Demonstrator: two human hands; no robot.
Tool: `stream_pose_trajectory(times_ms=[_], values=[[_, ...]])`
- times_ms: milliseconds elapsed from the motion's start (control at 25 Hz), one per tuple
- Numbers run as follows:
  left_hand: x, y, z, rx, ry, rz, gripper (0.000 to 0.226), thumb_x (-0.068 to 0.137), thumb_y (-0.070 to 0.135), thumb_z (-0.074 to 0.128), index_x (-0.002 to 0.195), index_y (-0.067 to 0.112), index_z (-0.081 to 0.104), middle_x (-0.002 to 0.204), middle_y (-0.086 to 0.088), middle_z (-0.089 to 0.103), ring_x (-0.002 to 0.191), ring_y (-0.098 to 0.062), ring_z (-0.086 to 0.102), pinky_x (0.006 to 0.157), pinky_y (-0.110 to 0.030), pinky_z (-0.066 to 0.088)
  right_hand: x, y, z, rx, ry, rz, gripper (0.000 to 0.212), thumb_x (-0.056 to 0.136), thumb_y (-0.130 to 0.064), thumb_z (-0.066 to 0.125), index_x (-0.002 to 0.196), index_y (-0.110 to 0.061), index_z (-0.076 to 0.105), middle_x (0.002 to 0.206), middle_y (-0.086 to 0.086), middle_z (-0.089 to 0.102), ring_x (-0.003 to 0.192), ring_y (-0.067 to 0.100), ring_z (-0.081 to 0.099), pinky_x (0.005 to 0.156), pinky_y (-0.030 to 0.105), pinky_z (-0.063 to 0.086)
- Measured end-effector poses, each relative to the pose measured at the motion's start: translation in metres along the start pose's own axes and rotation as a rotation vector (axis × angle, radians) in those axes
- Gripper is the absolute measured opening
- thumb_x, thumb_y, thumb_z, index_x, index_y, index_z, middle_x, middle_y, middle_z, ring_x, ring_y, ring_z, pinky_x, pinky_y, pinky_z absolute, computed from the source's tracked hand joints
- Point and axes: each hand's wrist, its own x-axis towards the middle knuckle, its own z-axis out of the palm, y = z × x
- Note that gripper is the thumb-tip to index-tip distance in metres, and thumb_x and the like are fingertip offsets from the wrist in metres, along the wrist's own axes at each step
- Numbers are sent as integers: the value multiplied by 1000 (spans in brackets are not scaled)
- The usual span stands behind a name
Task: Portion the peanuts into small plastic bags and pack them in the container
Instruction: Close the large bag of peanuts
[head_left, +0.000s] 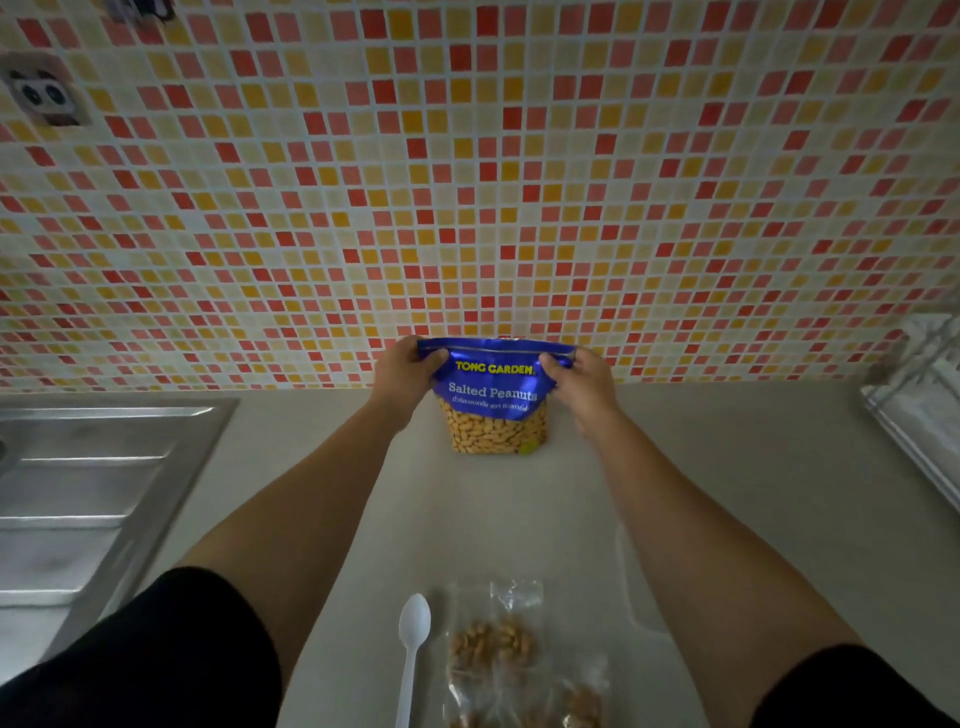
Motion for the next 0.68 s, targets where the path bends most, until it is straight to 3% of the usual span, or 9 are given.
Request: stream_pose_trajectory(times_ms=[160, 360, 520, 680], values=[[31, -8, 11, 4, 26, 3, 19, 89, 19, 61, 104, 10, 55, 109, -14, 66, 101, -27, 64, 89, -50, 53, 29, 3, 10, -66, 46, -10, 11, 83, -23, 68, 83, -15, 60, 95, 11, 70, 90, 27, 67, 84, 50, 54], [42, -17, 16, 53, 54, 26, 17, 89, 22, 60, 100, 11, 54, 106, -14, 66, 101, -28, 64, 87, -51, 54, 43, 5, 14, -117, -12, -25, 18, 89, -24, 62, 99, -9, 57, 104, 13, 69, 91, 21, 66, 81, 39, 55], [41, -13, 19, 150, 50, 61, 33, 89, 22, 61, 117, 6, 52, 116, -12, 64, 106, -25, 61, 81, -35, 53, 47, 7, 14, -230, 1, -13, 32, 89, -31, 61, 106, -4, 57, 106, 11, 67, 96, 25, 64, 81, 37, 52], [23, -9, 15, 193, 102, 54, 47, 88, 18, 62, 130, 6, 45, 129, -11, 56, 119, -24, 54, 86, -31, 47, 36, 0, 5, -275, 32, 15, 43, 87, -34, 63, 119, -7, 54, 119, 9, 63, 109, 25, 60, 92, 39, 50]])
